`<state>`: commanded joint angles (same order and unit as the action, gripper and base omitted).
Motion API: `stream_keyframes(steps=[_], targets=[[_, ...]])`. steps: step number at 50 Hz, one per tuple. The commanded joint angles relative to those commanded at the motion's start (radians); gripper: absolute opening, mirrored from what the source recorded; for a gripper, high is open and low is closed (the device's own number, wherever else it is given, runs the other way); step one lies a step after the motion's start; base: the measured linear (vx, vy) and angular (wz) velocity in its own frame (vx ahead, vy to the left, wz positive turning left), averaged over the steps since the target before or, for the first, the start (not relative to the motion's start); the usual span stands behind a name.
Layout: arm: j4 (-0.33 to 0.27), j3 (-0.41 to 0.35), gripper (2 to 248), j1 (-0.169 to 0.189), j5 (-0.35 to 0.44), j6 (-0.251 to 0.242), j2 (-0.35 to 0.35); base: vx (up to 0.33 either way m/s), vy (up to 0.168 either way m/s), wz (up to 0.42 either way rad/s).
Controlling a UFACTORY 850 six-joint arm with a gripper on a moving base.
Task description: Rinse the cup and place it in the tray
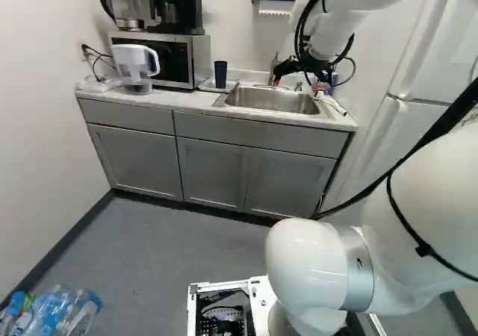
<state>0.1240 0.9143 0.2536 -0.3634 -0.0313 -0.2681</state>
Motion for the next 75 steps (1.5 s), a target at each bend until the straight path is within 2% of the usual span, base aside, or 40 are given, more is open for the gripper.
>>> stream_keyframes(steps=[51, 75], targets=[[0.000, -0.001, 247, 0.000, 0.002, 0.000, 0.000, -0.073, 0.001, 0.006], [-0.005, -0.033, 247, -0.010, 0.049, 0.001, 0.000, 0.000, 0.000, 0.000]])
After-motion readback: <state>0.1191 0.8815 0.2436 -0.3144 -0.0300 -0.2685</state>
